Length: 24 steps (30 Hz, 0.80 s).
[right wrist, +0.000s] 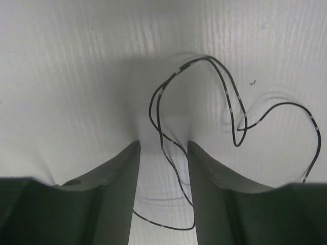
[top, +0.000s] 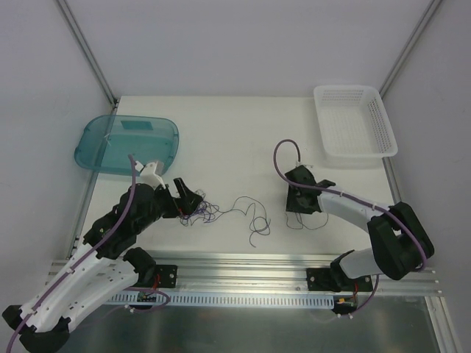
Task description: Untangle the cables
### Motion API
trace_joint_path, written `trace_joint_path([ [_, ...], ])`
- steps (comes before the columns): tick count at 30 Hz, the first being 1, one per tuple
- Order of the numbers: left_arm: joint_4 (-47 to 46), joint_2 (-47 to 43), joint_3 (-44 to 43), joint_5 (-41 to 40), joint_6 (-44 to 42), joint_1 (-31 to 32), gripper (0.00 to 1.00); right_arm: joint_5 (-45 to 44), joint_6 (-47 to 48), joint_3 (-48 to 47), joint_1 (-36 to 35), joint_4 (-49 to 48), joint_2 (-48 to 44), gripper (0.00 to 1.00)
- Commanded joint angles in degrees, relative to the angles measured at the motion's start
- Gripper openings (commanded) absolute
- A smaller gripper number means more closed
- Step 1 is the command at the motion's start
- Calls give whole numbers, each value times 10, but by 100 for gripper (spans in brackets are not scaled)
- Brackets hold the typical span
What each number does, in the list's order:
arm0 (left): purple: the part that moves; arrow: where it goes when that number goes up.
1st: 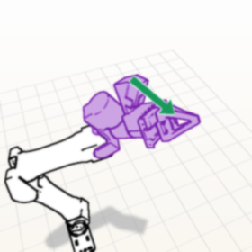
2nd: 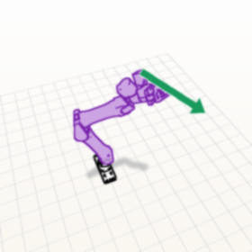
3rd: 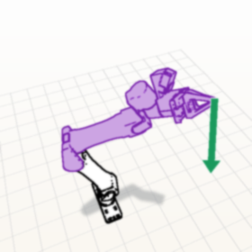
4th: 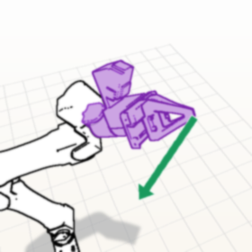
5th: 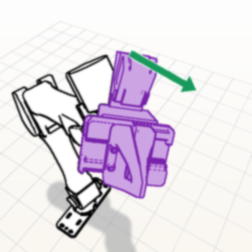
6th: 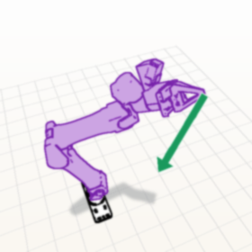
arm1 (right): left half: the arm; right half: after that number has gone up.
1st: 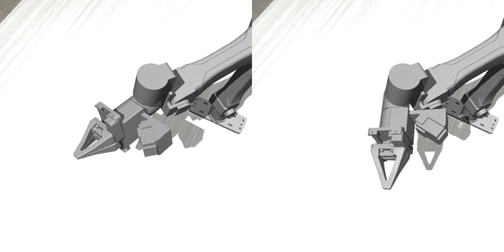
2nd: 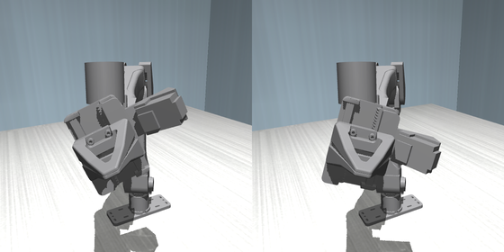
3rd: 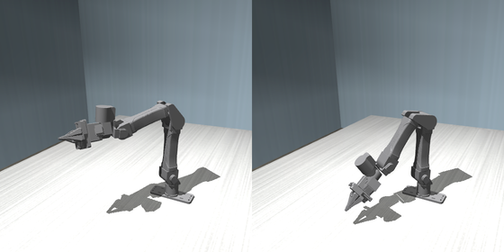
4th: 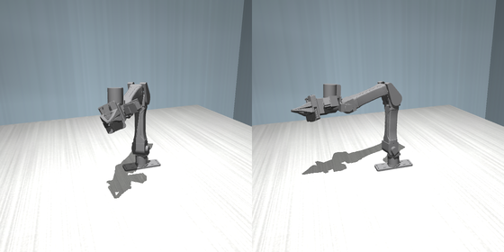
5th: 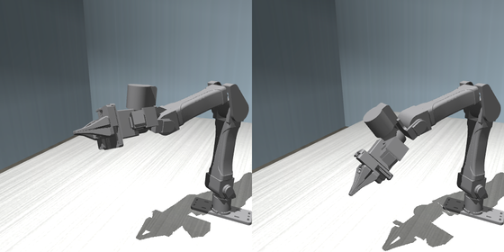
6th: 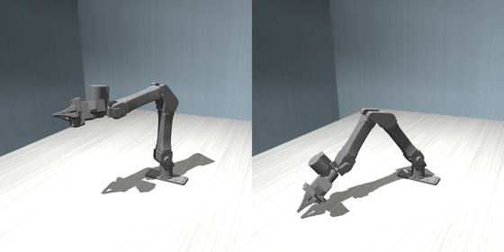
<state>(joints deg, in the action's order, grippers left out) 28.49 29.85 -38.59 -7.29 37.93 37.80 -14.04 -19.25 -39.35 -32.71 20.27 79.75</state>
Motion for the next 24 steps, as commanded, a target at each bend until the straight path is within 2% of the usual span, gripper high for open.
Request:
trace_joint_path([
  [1,18,-2,-3,10,-8,-2,99,11,-1,-32,3,-25,25,41],
  [5,17,10,-2,29,-8,-2,99,16,11,-44,3,-29,39,17],
  [6,16,14,-3,45,-12,-1,99,29,19,-48,2,-29,39,2],
  [10,16,37,-19,85,-16,-2,99,23,80,-64,-25,-19,-7,1],
  [15,9,80,-46,117,0,-1,99,2,164,-119,-102,26,-78,1],
  [20,-25,124,-77,134,48,16,99,75,221,-133,-149,-6,-165,1],
  [24,-67,145,-99,121,91,39,98,116,245,-145,-187,-31,-191,1],
])
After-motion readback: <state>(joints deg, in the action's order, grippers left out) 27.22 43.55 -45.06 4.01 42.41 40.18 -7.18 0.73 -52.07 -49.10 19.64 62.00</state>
